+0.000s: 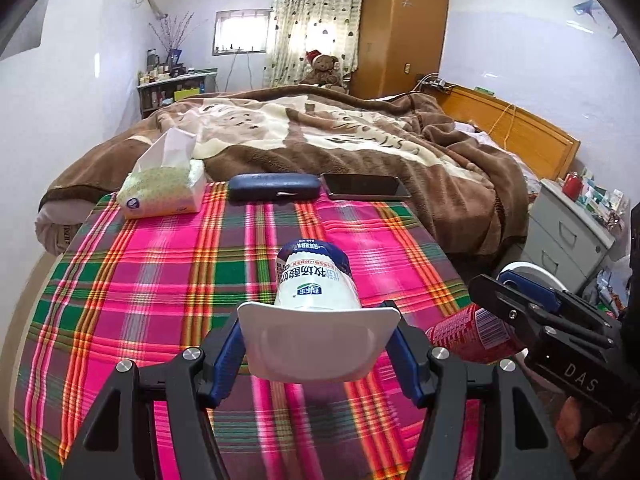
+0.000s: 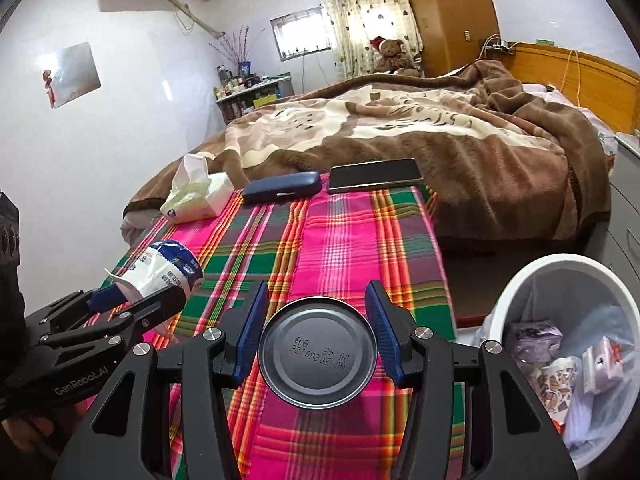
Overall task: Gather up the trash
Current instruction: 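Carry the milk bottle with the left tool while the right tool carries the soda can to the bin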
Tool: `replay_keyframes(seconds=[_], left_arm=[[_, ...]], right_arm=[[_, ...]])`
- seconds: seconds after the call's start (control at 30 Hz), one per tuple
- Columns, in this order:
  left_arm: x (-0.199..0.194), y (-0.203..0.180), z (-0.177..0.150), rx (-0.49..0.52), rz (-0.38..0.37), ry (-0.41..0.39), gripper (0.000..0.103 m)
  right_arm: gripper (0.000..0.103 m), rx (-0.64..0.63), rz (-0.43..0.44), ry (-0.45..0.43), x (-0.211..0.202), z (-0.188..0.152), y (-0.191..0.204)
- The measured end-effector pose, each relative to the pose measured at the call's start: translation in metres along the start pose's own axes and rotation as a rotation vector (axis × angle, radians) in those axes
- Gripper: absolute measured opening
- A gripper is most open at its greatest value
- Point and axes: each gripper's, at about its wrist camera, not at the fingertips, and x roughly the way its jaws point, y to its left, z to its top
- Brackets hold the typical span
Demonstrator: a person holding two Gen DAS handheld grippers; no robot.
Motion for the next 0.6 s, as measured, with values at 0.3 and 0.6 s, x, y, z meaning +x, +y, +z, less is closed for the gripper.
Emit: replay_keyframes(seconds=[0.3, 0.6], left_arm=[[-0.006, -0.045, 0.003, 0.072, -0.050, -0.015, 0.064], [-0.001, -0.113, 0.005, 0.151, -0.139, -0.011, 0.064]], right_arm=[[0.051, 0.043, -0.062, -0.052, -0.027, -0.001, -0.035], [0.051, 0.096, -0.158, -0.074, -0.051, -0.004, -0.081]])
